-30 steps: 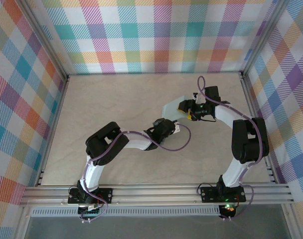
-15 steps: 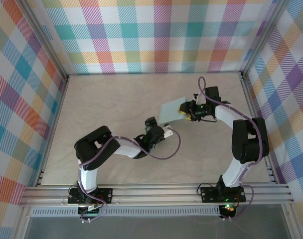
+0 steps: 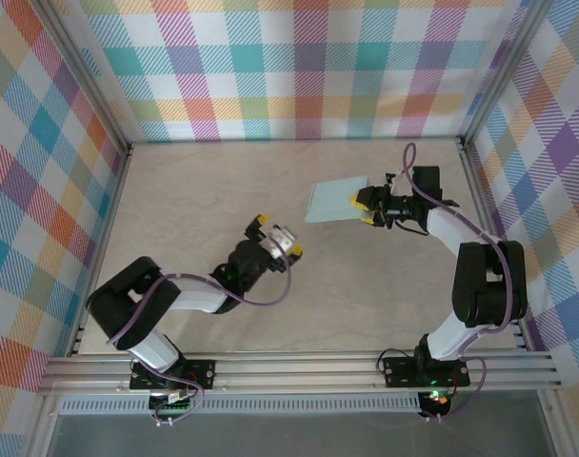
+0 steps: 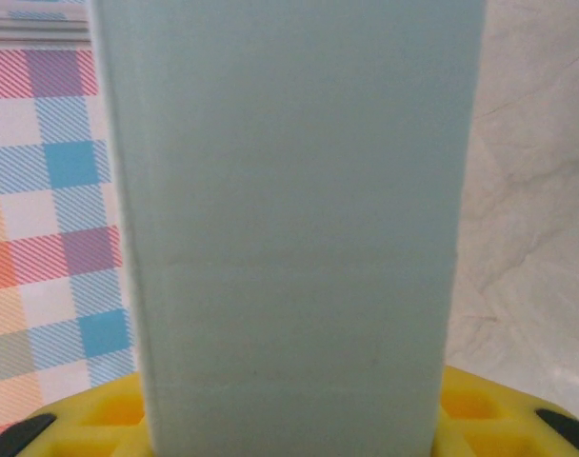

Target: Fold the paper box

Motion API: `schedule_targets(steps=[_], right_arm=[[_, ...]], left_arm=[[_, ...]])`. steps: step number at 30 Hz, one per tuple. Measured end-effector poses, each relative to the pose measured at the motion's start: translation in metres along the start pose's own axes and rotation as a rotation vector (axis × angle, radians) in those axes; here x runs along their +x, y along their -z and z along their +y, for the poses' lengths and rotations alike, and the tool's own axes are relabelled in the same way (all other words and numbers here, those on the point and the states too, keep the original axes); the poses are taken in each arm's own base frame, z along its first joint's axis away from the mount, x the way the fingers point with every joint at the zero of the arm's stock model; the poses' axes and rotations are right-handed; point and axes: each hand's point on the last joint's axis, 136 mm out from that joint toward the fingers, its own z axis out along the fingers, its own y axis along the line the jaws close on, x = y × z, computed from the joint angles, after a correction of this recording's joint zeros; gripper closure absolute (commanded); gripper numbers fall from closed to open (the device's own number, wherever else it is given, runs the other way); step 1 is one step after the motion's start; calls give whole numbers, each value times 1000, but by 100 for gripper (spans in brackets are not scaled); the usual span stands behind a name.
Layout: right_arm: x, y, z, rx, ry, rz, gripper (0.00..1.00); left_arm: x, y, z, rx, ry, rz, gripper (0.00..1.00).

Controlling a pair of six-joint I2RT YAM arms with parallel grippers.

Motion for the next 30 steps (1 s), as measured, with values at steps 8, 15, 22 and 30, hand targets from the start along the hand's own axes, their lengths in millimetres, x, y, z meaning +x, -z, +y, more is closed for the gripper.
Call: schedule_targets(steps=[8, 15, 22, 30], right_arm=[[21, 9, 17, -78, -103, 71, 68], [38, 16, 26, -114, -174, 112, 70], [51, 26, 44, -147, -188, 127, 71], [66, 24, 54, -157, -188, 171, 70]], left_arm=[[-29, 4, 21, 23, 38, -124, 0], [-44, 6, 22, -26, -133, -188, 0], [-60, 11, -11, -47, -394, -237, 0], [-79, 6, -25, -120, -567, -280, 15]])
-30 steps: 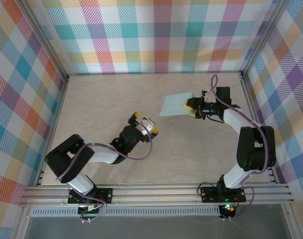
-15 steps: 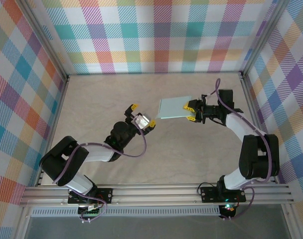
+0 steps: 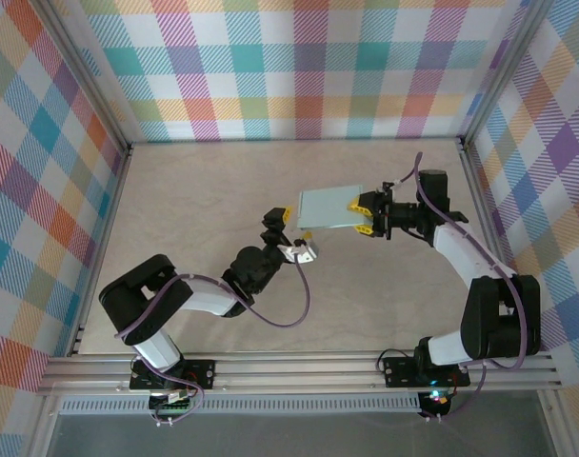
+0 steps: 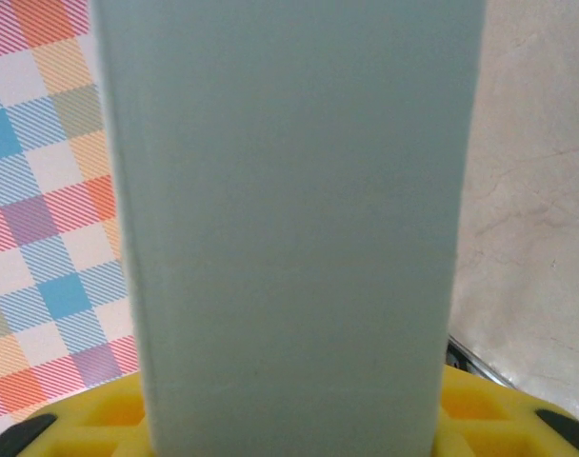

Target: Fold the paper box

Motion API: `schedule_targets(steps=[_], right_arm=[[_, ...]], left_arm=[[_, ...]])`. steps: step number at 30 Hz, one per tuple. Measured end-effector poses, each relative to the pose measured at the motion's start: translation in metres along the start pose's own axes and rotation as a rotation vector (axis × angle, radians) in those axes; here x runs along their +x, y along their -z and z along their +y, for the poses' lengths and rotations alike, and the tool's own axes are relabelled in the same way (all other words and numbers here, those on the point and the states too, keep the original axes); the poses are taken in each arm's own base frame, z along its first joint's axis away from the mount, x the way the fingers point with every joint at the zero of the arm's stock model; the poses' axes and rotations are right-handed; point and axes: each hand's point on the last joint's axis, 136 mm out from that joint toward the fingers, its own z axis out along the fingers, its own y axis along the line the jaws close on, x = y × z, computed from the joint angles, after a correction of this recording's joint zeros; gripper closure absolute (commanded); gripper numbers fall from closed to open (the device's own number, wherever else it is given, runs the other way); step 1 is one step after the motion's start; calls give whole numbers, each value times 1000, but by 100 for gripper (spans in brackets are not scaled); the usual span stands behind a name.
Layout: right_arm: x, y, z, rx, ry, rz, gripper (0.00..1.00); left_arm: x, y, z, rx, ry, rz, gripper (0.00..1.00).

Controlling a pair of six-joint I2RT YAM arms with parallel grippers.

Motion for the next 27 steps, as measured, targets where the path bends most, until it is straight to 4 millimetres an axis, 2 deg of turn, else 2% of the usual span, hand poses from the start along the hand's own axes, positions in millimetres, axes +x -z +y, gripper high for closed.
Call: schedule_targets(steps=[6, 10, 14, 18, 22, 27], right_arm=[[7, -1, 0, 3, -15, 17, 71], [11, 0, -4, 7, -31, 26, 70], [13, 1, -5, 10, -25, 29, 70], [13, 1, -6, 14, -25, 27, 66], [13, 1, -8, 21, -24, 26, 53], [11, 1, -6, 34, -13, 14, 29]], left_arm=[[-12, -1, 4, -23, -57, -23, 23], [-23, -3, 2, -25, -90, -42, 40], [-24, -3, -6, -6, -120, -39, 55], [-23, -2, -10, 9, -144, -33, 62], [-22, -3, -12, 20, -147, -27, 62], [-19, -8, -20, 69, -134, 10, 63]])
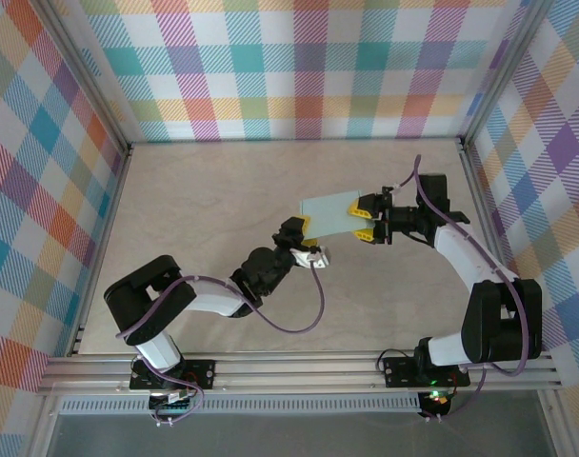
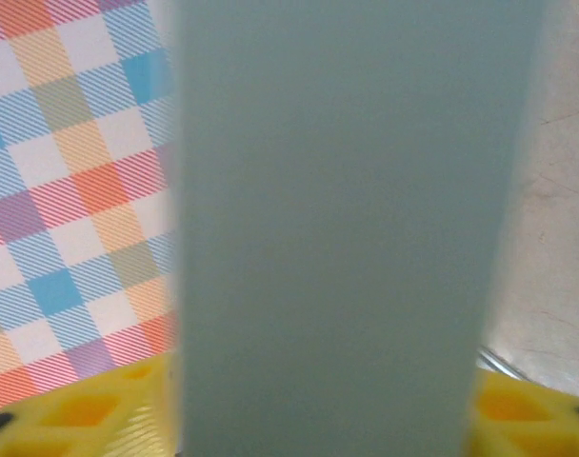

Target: Fold the paper box

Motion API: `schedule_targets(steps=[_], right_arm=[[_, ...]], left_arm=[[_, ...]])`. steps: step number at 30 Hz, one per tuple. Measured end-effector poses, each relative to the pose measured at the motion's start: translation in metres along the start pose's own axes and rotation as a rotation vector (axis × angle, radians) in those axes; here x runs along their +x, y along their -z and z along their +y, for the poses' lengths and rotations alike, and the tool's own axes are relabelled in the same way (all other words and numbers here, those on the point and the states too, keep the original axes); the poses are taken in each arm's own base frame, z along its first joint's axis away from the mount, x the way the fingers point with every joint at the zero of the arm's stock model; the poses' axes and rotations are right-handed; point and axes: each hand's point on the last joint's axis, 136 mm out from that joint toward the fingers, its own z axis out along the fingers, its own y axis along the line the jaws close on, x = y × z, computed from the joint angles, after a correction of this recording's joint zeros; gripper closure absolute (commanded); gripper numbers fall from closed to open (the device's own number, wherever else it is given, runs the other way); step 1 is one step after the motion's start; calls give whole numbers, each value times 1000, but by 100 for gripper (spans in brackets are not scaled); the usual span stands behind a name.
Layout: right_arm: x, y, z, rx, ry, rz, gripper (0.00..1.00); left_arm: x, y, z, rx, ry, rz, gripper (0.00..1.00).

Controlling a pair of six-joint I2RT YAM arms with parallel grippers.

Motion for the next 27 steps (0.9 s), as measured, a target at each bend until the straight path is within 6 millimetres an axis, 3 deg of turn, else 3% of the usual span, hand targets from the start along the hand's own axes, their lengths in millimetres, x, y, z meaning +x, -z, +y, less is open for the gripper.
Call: schedule_targets(steps=[8, 14, 22, 27], right_arm=[[-15, 15, -15, 65, 28, -89, 21], [-8, 29, -31, 176, 120, -148, 20], [3, 59, -24, 468, 601, -299, 22], [11, 39, -30, 658, 899, -205, 21]], left_arm=[[10, -4, 2, 248, 208, 55, 66], [35, 7, -29, 489, 338, 153, 65], [47, 31, -56, 704, 482, 218, 65], [46, 51, -68, 852, 534, 242, 65]])
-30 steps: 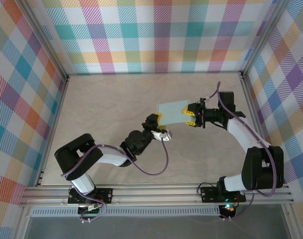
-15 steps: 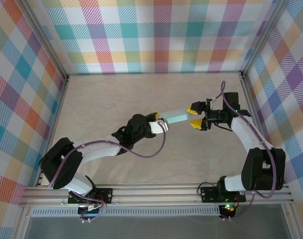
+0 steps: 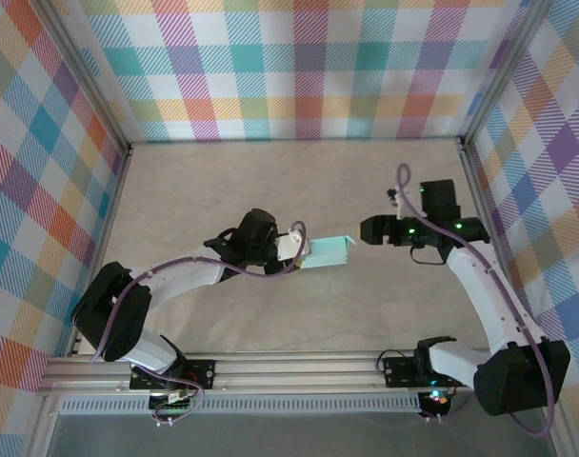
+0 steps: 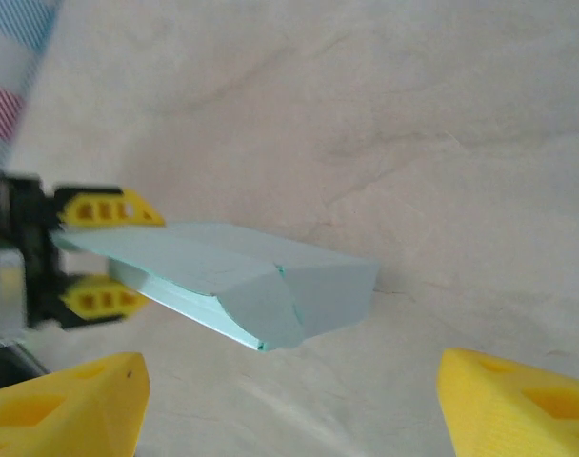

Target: Fold the paper box

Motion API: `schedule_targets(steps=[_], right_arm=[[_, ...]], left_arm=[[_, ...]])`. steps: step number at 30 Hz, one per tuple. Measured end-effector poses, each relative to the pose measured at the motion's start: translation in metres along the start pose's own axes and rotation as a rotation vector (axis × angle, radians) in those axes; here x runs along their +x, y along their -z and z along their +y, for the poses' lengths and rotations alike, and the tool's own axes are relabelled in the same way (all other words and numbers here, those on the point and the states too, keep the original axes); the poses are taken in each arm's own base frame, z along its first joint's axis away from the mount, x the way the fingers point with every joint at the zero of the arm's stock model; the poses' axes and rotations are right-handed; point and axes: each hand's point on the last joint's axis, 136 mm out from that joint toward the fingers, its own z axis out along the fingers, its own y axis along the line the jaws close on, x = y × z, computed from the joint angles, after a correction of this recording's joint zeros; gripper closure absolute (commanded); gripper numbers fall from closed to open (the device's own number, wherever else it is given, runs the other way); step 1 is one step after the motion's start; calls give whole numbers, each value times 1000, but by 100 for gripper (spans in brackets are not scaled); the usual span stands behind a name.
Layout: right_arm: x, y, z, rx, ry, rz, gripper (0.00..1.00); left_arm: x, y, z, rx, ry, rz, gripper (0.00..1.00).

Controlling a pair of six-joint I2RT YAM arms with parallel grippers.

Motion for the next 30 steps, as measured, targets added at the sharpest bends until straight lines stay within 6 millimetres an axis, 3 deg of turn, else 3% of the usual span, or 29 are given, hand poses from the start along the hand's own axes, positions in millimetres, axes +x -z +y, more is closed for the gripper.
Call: schedule_targets(steps=[4, 8, 13, 19, 21, 24, 27, 30], right_arm=[[14, -23, 13, 61, 232, 90, 27], [17, -31, 12, 100, 345, 117, 43], [20, -40, 11, 103, 425, 144, 52], [31, -56, 8, 75, 441, 215, 56], [31, -56, 9, 64, 447, 223, 62], [37, -57, 10, 51, 445, 252, 63], [42, -57, 11, 38, 440, 271, 51], [46, -56, 13, 28, 433, 284, 52]], left_arm=[[-2, 6, -6, 81, 30, 16, 66], [3, 2, -14, 177, 51, 54, 66], [18, -5, -29, 264, 85, 108, 66], [19, -4, -29, 277, 83, 118, 66], [18, -5, -29, 279, 84, 116, 66], [18, -7, -28, 281, 85, 114, 66], [18, -7, -28, 281, 85, 114, 65], [18, -7, -28, 281, 85, 115, 65]])
